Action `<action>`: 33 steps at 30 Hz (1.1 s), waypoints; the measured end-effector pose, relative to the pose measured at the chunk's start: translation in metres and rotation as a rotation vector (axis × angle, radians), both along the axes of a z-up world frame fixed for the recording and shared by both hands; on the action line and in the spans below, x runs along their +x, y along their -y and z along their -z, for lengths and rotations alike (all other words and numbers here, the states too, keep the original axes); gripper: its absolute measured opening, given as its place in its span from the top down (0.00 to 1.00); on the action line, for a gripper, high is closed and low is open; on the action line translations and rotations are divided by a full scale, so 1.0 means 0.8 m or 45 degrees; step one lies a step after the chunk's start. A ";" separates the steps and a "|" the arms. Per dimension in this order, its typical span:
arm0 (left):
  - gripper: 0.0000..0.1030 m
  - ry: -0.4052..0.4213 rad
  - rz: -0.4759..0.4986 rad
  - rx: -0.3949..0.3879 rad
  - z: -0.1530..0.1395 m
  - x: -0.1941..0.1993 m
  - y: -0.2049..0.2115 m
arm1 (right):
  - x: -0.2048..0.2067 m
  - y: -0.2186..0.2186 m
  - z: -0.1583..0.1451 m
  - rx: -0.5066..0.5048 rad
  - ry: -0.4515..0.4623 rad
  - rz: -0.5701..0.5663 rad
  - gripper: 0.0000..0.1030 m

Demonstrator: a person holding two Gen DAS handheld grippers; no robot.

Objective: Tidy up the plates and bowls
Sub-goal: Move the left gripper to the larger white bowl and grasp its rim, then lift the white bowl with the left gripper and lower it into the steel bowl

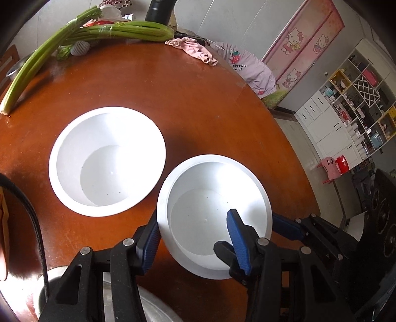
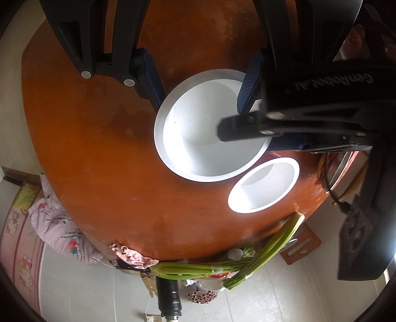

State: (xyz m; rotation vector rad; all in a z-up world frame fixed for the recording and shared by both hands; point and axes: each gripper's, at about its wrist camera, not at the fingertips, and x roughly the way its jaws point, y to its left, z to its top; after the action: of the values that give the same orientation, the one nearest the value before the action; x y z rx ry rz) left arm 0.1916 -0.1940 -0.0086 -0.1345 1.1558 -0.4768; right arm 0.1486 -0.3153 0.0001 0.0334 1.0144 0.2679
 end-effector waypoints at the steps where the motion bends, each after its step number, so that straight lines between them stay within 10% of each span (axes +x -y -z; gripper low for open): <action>1: 0.49 -0.001 0.001 0.000 0.000 0.000 0.000 | -0.001 0.000 0.000 0.000 0.000 0.000 0.41; 33: 0.49 0.164 0.002 -0.013 -0.056 -0.059 -0.024 | -0.043 -0.027 -0.044 -0.001 0.120 -0.034 0.39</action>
State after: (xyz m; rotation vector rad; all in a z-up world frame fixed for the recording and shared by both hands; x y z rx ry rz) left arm 0.1443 -0.1747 0.0359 -0.1099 1.0276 -0.4862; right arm 0.1142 -0.2937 0.0352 0.0064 0.9219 0.2904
